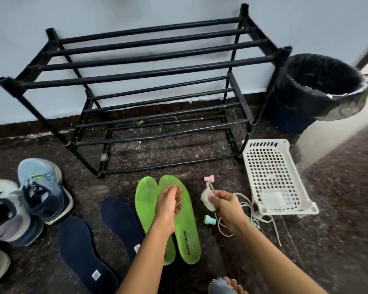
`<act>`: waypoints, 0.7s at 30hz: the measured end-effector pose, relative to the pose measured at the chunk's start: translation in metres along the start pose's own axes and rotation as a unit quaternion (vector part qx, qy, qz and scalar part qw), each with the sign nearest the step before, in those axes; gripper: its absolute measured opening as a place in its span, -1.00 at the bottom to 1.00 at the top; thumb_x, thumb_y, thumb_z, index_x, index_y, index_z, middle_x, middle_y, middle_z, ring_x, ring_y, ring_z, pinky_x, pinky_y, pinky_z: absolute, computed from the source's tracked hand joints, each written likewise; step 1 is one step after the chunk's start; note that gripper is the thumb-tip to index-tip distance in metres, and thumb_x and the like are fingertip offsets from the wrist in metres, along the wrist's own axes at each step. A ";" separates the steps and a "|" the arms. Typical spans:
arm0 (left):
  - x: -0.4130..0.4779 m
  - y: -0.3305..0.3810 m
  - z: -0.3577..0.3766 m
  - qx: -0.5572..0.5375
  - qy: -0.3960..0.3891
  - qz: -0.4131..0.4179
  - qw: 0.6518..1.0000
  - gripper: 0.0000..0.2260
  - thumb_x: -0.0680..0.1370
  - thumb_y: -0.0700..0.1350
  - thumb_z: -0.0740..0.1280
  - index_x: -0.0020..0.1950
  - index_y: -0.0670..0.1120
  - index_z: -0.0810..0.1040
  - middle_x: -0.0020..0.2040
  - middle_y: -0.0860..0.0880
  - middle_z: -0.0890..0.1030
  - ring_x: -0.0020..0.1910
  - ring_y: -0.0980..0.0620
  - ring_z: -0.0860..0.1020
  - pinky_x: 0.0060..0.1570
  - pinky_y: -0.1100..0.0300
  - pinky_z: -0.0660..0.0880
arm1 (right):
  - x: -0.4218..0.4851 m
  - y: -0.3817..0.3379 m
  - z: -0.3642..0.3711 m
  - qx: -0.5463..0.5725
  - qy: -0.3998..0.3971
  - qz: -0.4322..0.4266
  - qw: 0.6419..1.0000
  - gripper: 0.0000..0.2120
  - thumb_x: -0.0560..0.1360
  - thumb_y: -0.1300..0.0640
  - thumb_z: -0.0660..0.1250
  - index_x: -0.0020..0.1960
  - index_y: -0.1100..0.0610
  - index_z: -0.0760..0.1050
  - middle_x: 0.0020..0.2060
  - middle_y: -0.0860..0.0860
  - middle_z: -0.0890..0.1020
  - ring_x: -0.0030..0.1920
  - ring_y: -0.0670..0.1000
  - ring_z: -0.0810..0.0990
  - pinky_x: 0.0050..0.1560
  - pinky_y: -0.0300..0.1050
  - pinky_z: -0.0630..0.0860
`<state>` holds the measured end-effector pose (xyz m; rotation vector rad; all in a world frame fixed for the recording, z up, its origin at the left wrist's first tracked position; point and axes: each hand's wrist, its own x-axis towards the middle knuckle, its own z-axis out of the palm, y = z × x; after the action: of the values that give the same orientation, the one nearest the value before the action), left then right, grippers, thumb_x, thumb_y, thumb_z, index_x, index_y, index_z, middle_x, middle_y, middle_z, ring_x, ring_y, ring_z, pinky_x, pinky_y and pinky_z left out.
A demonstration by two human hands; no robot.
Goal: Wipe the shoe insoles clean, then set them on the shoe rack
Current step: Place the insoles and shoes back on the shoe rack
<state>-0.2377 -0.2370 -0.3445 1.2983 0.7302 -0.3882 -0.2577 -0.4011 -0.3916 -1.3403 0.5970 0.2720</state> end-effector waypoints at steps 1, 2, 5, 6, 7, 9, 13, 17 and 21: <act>0.000 0.002 0.008 0.010 -0.009 0.004 1.000 -0.83 0.66 -0.08 0.19 0.13 -0.03 0.57 0.09 -0.01 0.63 0.03 0.05 0.55 -0.05 0.17 0.46 | -0.001 -0.007 -0.007 0.008 0.008 -0.006 1.000 -0.89 0.48 0.36 0.31 -0.08 0.24 0.61 -0.25 0.11 0.65 -0.26 -0.01 0.57 -0.22 -0.21 0.45; -0.001 0.005 0.021 0.023 -0.023 0.009 0.999 -0.83 0.66 -0.09 0.19 0.11 -0.02 0.57 0.07 -0.01 0.64 -0.01 0.07 0.55 -0.08 0.18 0.46 | 0.000 -0.016 -0.017 0.023 0.022 -0.016 0.999 -0.86 0.46 0.39 0.31 -0.09 0.24 0.60 -0.27 0.13 0.62 -0.28 0.01 0.54 -0.25 -0.20 0.43; -0.006 0.010 0.060 0.057 -0.070 0.016 0.996 -0.83 0.66 -0.11 0.18 0.05 -0.03 0.57 -0.01 -0.01 0.65 -0.12 0.11 0.54 -0.15 0.23 0.45 | -0.003 -0.048 -0.046 0.063 0.073 -0.050 0.994 -0.86 0.41 0.42 0.34 -0.14 0.23 0.60 -0.37 0.10 0.49 -0.35 0.02 0.44 -0.32 -0.19 0.40; -0.007 0.011 0.072 0.069 -0.087 0.016 0.994 -0.83 0.66 -0.11 0.18 0.04 -0.03 0.57 -0.02 -0.01 0.65 -0.13 0.11 0.54 -0.16 0.24 0.44 | -0.003 -0.060 -0.054 0.073 0.095 -0.061 0.991 -0.86 0.41 0.42 0.35 -0.14 0.22 0.60 -0.39 0.06 0.47 -0.36 0.00 0.43 -0.32 -0.19 0.41; -0.009 0.012 0.088 0.084 -0.106 0.018 0.991 -0.84 0.66 -0.11 0.19 0.03 -0.03 0.57 -0.02 -0.02 0.65 -0.13 0.11 0.54 -0.18 0.25 0.44 | -0.003 -0.073 -0.065 0.081 0.123 -0.076 0.986 -0.87 0.40 0.41 0.37 -0.15 0.21 0.59 -0.40 0.03 0.46 -0.37 -0.03 0.44 -0.30 -0.19 0.42; -0.013 0.016 0.118 0.117 -0.140 0.025 0.983 -0.84 0.65 -0.10 0.20 0.02 -0.02 0.57 -0.02 -0.02 0.64 -0.14 0.12 0.54 -0.20 0.27 0.43 | 0.000 -0.098 -0.087 0.094 0.173 -0.106 0.975 -0.89 0.38 0.37 0.42 -0.17 0.19 0.58 -0.40 0.02 0.48 -0.37 -0.06 0.46 -0.26 -0.16 0.45; -0.022 0.026 0.171 0.162 -0.192 0.032 0.967 -0.84 0.65 -0.09 0.20 0.00 -0.02 0.56 -0.08 0.02 0.63 -0.16 0.12 0.52 -0.18 0.25 0.43 | 0.011 -0.147 -0.130 0.082 0.261 -0.162 0.948 -0.88 0.34 0.25 0.50 -0.15 0.18 0.60 -0.31 0.12 0.62 -0.31 0.07 0.56 -0.17 -0.01 0.53; -0.035 0.043 0.221 0.193 -0.245 0.053 0.949 -0.84 0.65 -0.10 0.18 0.01 -0.02 0.56 -0.05 0.02 0.60 -0.16 0.12 0.50 -0.15 0.25 0.42 | 0.029 -0.206 -0.174 0.075 0.339 -0.217 0.913 -0.82 0.30 0.18 0.50 -0.25 0.10 0.49 -0.48 -0.02 0.55 -0.47 -0.03 0.49 -0.36 -0.12 0.48; -0.045 0.061 0.253 0.205 -0.266 0.090 0.937 -0.84 0.65 -0.11 0.19 0.07 -0.07 0.56 -0.04 0.00 0.60 -0.12 0.09 0.51 -0.15 0.24 0.42 | 0.061 -0.263 -0.203 0.112 0.357 -0.226 0.900 -0.86 0.36 0.29 0.42 -0.24 0.12 0.48 -0.39 0.03 0.56 -0.47 -0.06 0.50 -0.47 -0.25 0.46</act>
<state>-0.1631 -0.4701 -0.2463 1.5419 0.0669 -0.7351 -0.1231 -0.6646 -0.2292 -1.2945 0.8653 -0.6838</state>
